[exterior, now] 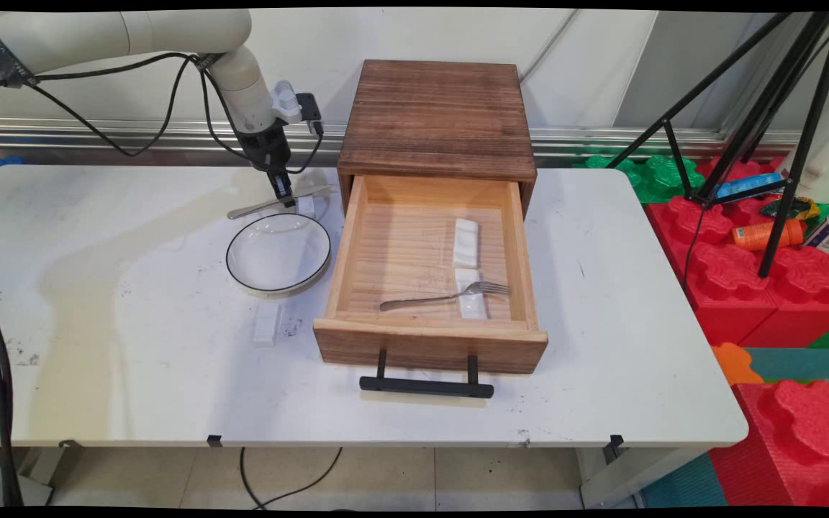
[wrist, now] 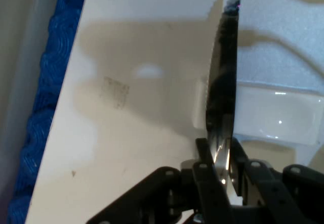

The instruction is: Place the picked object into the drawer

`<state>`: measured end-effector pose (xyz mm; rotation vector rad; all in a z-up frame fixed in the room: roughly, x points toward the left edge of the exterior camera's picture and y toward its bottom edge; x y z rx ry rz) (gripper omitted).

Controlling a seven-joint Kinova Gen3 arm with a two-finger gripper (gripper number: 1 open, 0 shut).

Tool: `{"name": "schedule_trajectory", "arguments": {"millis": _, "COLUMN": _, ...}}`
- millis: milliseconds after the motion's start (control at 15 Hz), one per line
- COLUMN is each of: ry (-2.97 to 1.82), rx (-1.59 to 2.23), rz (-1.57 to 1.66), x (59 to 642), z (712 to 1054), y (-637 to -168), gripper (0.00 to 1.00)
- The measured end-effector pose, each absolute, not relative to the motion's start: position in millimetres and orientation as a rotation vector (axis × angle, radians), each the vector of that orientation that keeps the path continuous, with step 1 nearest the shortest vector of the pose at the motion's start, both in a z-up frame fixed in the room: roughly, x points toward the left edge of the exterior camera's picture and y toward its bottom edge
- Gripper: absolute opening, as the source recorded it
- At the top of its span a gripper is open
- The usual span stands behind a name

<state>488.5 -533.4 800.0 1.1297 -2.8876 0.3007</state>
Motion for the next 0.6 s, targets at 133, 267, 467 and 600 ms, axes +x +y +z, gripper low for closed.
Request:
{"name": "schedule_trajectory", "arguments": {"millis": 133, "ry": -2.881, "rx": 1.141, "rz": 0.304, "x": 488.9, "z": 799.4, "y": -533.3, "gripper": 0.0}}
{"name": "schedule_trajectory", "arguments": {"millis": 267, "ry": -2.869, "rx": 1.162, "rz": 0.318, "x": 490.0, "z": 799.8, "y": -533.3, "gripper": 0.0}}
{"name": "schedule_trajectory", "arguments": {"millis": 467, "ry": -2.838, "rx": 1.21, "rz": 0.364, "x": 491.6, "z": 803.1, "y": -534.4, "gripper": 0.0}}
{"name": "schedule_trajectory", "arguments": {"millis": 600, "ry": -2.81, "rx": 1.248, "rz": 0.407, "x": 493.4, "z": 808.0, "y": -533.6, "gripper": 0.0}}
